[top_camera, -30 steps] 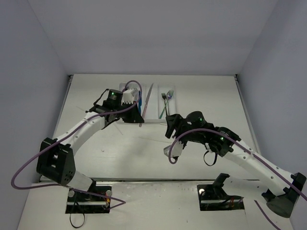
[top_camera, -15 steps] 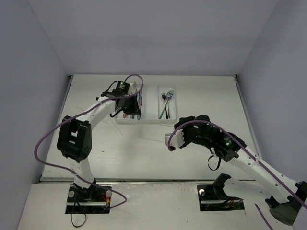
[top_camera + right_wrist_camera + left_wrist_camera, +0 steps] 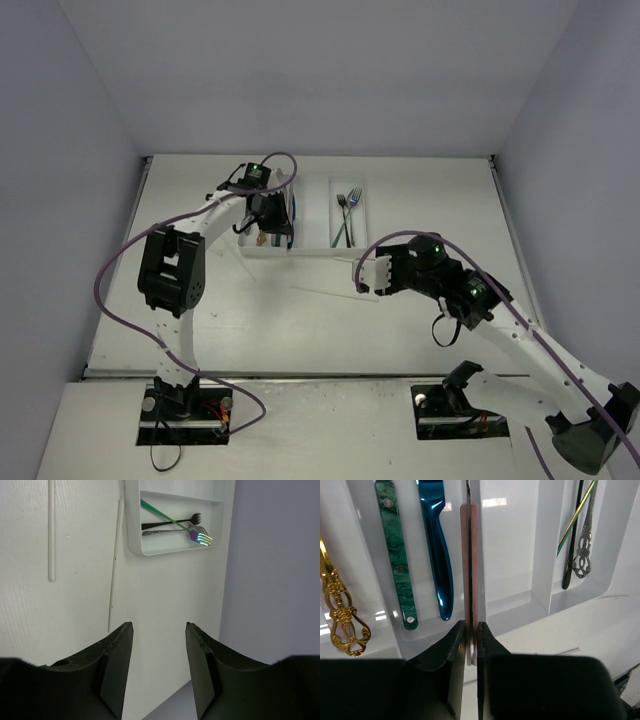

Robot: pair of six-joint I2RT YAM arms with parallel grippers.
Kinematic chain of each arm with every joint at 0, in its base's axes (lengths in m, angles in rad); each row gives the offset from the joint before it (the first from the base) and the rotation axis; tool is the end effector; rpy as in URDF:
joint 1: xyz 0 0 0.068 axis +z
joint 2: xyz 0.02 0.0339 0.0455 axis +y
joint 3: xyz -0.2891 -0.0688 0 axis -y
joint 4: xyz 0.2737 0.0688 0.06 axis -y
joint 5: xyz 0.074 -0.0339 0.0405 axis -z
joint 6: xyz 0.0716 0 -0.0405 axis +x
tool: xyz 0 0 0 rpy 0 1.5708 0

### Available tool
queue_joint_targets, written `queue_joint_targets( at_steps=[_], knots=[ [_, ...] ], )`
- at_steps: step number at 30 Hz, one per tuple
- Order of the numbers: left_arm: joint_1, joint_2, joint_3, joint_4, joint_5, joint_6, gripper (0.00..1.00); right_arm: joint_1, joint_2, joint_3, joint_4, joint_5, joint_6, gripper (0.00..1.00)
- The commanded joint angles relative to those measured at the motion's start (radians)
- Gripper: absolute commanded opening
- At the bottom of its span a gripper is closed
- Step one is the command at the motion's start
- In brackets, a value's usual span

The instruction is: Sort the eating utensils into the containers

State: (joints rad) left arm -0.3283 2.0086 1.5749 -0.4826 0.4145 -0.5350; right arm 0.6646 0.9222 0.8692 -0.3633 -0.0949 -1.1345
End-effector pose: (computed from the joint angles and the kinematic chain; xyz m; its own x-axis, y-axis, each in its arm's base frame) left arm 0.4650 -0.1889 0.2041 -0.9148 -0.1814 -0.3608 0.0707 0.8078 -0.5852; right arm 0.1963 0.1624 0.3306 0.4838 -0.7672 -0.4212 -0.5768 0.0825 -0.8127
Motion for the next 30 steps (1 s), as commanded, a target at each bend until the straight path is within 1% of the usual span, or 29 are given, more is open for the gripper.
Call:
queue_joint_targets(
  at_steps=[1, 2, 6, 9, 11, 13, 15, 17, 20, 22, 24, 25, 26, 27, 29, 30],
  knots=[
    [0.002, -0.006, 0.074, 0.021, 0.057, 0.0, 0.0, -0.046, 0.052, 0.091, 0.053, -0.047, 0.059, 0.43],
    [0.002, -0.002, 0.074, 0.021, 0.06, 0.0, 0.0, -0.056, 0.063, 0.101, 0.053, -0.05, 0.071, 0.43],
    [0.003, 0.004, 0.082, 0.022, 0.061, 0.006, 0.08, -0.1, 0.122, 0.148, 0.053, -0.06, 0.137, 0.43],
    [0.003, -0.004, 0.088, 0.022, 0.06, 0.013, 0.15, -0.125, 0.165, 0.173, 0.053, -0.058, 0.172, 0.43],
    [0.003, -0.017, 0.096, 0.022, 0.058, 0.017, 0.21, -0.149, 0.198, 0.185, 0.053, -0.062, 0.201, 0.43],
    [0.002, -0.039, 0.107, 0.022, 0.057, 0.027, 0.32, -0.181, 0.23, 0.185, 0.049, -0.08, 0.211, 0.42],
    [0.002, -0.068, 0.125, 0.022, 0.056, 0.038, 0.47, -0.221, 0.258, 0.183, 0.048, -0.106, 0.211, 0.42],
    [0.002, -0.1, 0.154, 0.01, 0.054, 0.066, 0.54, -0.254, 0.287, 0.181, 0.04, -0.12, 0.197, 0.4],
    [0.002, -0.173, 0.224, -0.004, 0.043, 0.128, 0.59, -0.287, 0.336, 0.182, 0.014, -0.149, 0.165, 0.38],
    [-0.001, -0.227, 0.252, -0.004, 0.031, 0.185, 0.66, -0.306, 0.392, 0.2, -0.06, -0.182, 0.138, 0.38],
    [-0.003, -0.302, 0.26, -0.005, 0.032, 0.242, 0.74, -0.309, 0.5, 0.232, -0.138, -0.208, 0.101, 0.38],
    [-0.002, -0.327, 0.243, -0.005, 0.034, 0.285, 0.76, -0.31, 0.538, 0.262, -0.204, -0.226, 0.09, 0.37],
    [-0.002, -0.352, 0.227, -0.005, 0.04, 0.308, 0.77, -0.309, 0.577, 0.276, -0.228, -0.231, 0.085, 0.35],
    [-0.003, -0.399, 0.204, -0.004, 0.046, 0.33, 0.79, -0.309, 0.632, 0.288, -0.247, -0.235, 0.077, 0.34],
    [-0.002, -0.441, 0.172, -0.004, 0.057, 0.352, 0.8, -0.309, 0.672, 0.298, -0.257, -0.242, 0.062, 0.34],
    [-0.002, -0.48, 0.131, -0.004, 0.063, 0.374, 0.8, -0.309, 0.696, 0.303, -0.258, -0.25, 0.047, 0.33]
  ],
)
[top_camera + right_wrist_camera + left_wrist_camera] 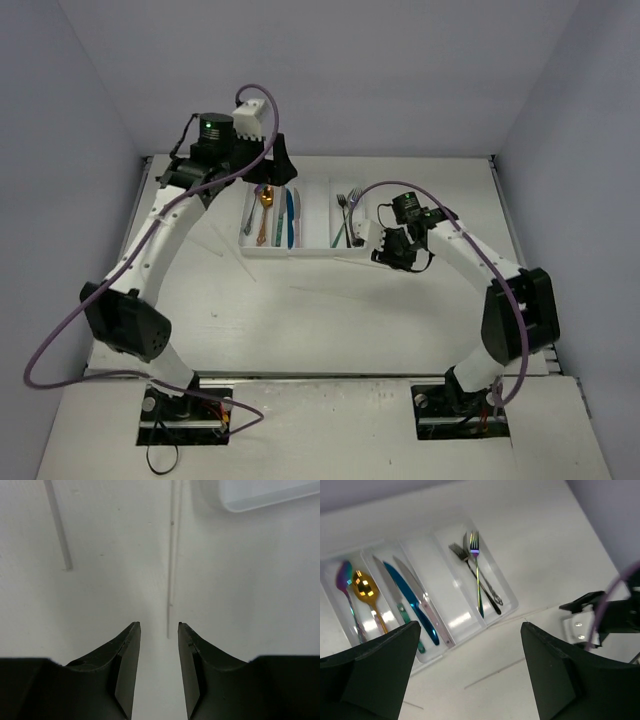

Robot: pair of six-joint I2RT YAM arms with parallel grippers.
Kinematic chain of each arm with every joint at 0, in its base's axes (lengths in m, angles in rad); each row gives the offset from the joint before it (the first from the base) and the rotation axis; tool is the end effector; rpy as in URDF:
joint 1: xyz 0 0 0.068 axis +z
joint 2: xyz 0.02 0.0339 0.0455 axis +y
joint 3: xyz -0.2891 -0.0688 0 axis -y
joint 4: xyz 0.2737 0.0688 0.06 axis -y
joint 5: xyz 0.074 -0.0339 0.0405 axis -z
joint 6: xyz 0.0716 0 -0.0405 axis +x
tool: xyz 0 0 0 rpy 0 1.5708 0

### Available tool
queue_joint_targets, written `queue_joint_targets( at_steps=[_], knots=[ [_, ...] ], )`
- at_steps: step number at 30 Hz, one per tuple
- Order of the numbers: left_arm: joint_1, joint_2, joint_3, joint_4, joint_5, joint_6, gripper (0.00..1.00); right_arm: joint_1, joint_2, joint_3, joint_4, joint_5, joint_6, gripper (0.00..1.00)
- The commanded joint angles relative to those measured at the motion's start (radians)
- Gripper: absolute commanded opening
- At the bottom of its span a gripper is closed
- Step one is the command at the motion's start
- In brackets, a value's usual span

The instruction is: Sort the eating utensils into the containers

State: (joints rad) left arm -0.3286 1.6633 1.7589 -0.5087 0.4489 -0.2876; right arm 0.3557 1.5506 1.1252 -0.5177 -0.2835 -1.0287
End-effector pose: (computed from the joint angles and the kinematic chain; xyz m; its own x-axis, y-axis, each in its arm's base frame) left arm 0.4067 -0.1715 0.4316 -0.5535 -0.0813 -0.8288 0.5318 0.7314 -0.4269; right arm 0.3418 0.1483 0.2287 0.0269 -0.8674 -0.4969 -0.9019 0.1934 -0.3863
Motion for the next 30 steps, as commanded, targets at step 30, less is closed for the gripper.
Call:
queue_joint_targets(
  at_steps=[30],
  knots=[
    [0.019, -0.316, -0.304, 0.047, -0.009, 0.062, 0.81, 0.008, 0.402, 0.238, -0.1, -0.084, -0.106, 0.29]
  ],
)
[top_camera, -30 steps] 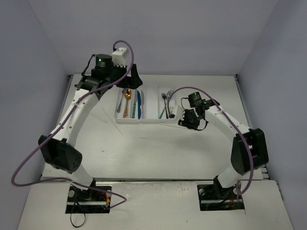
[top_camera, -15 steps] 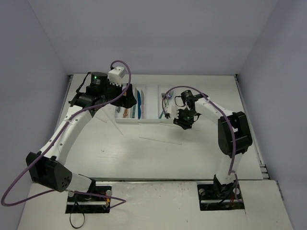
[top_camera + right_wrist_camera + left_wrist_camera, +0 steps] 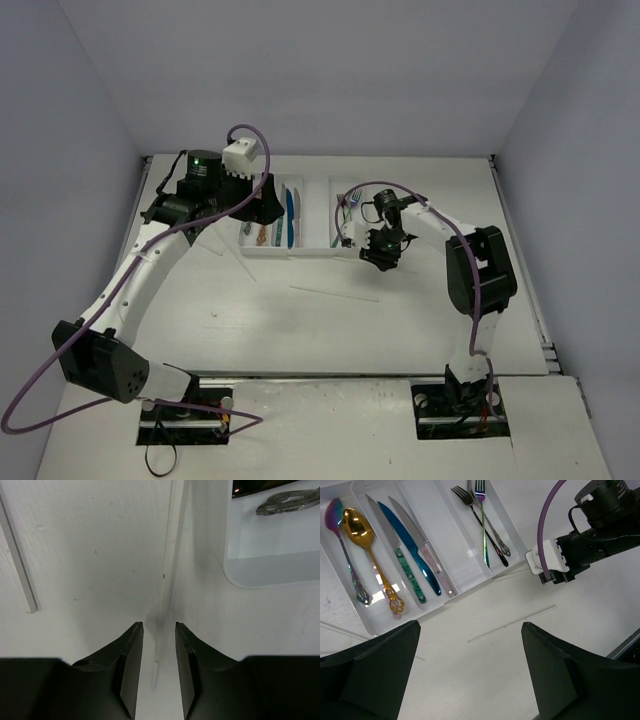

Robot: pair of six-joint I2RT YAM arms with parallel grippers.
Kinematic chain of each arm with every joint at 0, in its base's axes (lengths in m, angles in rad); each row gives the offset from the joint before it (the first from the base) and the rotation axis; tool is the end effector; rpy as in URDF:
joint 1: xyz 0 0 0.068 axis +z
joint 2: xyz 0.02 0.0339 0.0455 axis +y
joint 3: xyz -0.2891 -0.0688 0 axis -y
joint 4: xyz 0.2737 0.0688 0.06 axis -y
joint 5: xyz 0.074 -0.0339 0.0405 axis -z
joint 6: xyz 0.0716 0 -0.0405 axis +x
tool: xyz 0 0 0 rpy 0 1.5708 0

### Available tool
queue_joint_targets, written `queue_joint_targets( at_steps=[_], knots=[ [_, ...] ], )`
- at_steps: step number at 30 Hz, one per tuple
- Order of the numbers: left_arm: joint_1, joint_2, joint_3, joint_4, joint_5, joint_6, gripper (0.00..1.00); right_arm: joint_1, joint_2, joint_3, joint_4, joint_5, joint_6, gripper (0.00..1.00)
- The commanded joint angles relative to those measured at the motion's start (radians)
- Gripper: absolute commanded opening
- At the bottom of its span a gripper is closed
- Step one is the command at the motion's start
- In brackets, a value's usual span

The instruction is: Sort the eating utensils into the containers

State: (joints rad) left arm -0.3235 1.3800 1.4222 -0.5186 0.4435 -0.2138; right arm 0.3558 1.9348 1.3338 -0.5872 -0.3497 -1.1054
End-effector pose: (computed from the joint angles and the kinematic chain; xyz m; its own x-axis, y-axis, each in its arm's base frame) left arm 0.3309 -0.1434 0.4053 -0.5625 -0.0135 -0.8267 0.5417 0.7494 -0.3808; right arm 0.3995 0.1746 0.1473 0.0093 -0.8922 -0.4516 -0.9778 0.0864 -0.1910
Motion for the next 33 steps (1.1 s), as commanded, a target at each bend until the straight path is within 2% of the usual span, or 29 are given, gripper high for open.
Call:
queue_joint_targets(
  at_steps=[1, 9, 12, 14, 22, 26, 33],
  knots=[
    [0.016, -0.032, 0.034, 0.055, -0.005, -0.011, 0.81, 0.008, 0.022, 0.025, -0.031, -0.015, -0.035, 0.29],
    [0.033, -0.029, 0.043, 0.045, -0.005, -0.007, 0.81, 0.022, 0.032, -0.022, -0.031, 0.014, -0.081, 0.22],
    [0.038, -0.025, 0.047, 0.043, -0.002, -0.007, 0.81, 0.037, 0.024, -0.047, -0.031, 0.029, -0.091, 0.05],
    [0.039, -0.023, 0.052, 0.041, -0.002, -0.005, 0.81, 0.044, 0.011, -0.062, -0.033, 0.035, -0.093, 0.0],
    [0.046, -0.028, 0.058, 0.034, -0.004, 0.0, 0.81, 0.15, -0.202, -0.21, -0.049, 0.122, -0.127, 0.0],
    [0.057, -0.041, 0.034, 0.054, 0.025, -0.028, 0.81, 0.196, -0.353, -0.215, -0.058, 0.164, -0.132, 0.0],
    [0.078, -0.04, -0.064, 0.148, 0.255, -0.11, 0.81, 0.212, -0.501, -0.083, -0.054, 0.181, -0.231, 0.0]
  ],
)
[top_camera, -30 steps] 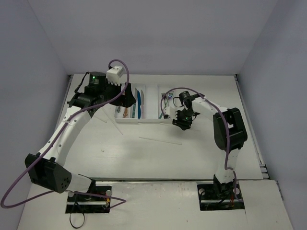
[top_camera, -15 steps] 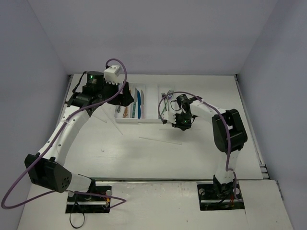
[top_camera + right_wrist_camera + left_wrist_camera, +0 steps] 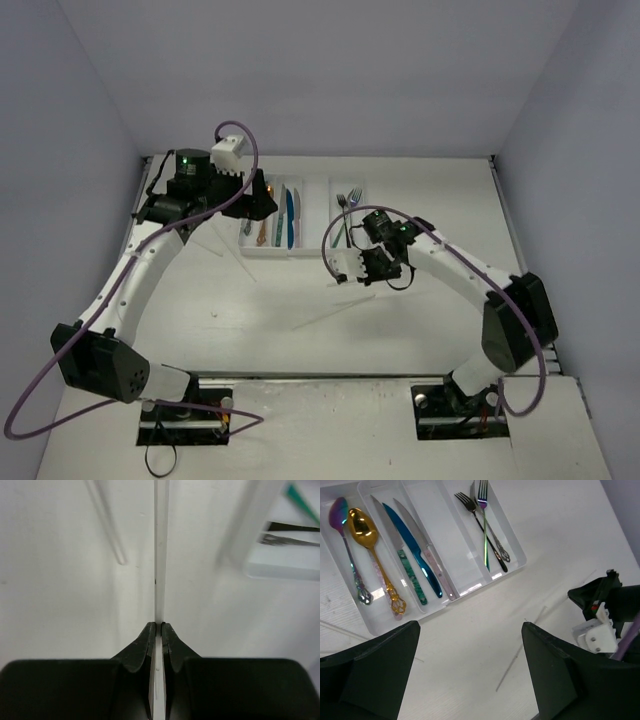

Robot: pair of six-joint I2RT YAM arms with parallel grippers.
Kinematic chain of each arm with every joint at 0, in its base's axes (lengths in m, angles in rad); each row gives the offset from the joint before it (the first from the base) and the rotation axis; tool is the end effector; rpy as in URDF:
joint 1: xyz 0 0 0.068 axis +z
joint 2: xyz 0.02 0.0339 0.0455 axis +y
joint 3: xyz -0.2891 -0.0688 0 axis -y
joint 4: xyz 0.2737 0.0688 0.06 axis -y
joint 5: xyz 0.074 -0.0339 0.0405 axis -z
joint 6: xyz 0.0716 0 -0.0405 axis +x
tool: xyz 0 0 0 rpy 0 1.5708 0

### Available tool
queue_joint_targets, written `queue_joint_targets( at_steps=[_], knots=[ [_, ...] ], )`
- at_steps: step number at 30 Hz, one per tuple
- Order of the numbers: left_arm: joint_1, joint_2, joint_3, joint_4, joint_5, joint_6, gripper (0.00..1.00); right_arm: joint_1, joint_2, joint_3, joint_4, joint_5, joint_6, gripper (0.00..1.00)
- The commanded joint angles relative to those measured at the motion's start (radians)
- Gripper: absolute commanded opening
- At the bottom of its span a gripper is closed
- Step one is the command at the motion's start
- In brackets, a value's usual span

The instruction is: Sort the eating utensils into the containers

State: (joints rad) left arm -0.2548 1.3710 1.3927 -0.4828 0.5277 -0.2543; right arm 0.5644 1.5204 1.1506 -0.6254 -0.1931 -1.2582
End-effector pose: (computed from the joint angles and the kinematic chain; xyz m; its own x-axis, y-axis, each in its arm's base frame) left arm 0.3360 -0.1248 0.4023 -0.5813 -0.0732 -0.8104 0.5248 0.7274 -0.4421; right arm 0.2975 0.2046 0.2382 0.3655 -0.8738 -0.3206 -0.8630 -0.1891 -0.4684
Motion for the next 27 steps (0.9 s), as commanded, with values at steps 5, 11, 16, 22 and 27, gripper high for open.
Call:
queue_joint_targets(
  at_steps=[5, 11, 16, 22, 27],
  knots=[
    [-0.034, 0.063, -0.08, 0.136, 0.401, -0.104, 0.75, 0.052, -0.136, 0.163, -0.009, -0.002, -0.198, 0.0],
    [-0.169, 0.155, -0.096, 0.101, 0.541, -0.068, 0.72, 0.148, -0.171, 0.141, 0.012, 0.042, -0.365, 0.0],
    [-0.239, 0.197, -0.103, 0.093, 0.571, -0.057, 0.72, 0.208, -0.189, 0.113, 0.05, 0.073, -0.409, 0.0],
    [-0.275, 0.241, -0.102, 0.084, 0.607, -0.052, 0.66, 0.245, -0.197, 0.095, 0.072, 0.115, -0.423, 0.0],
    [-0.288, 0.252, -0.12, 0.08, 0.6, -0.047, 0.34, 0.259, -0.201, 0.089, 0.092, 0.136, -0.429, 0.0]
  ],
)
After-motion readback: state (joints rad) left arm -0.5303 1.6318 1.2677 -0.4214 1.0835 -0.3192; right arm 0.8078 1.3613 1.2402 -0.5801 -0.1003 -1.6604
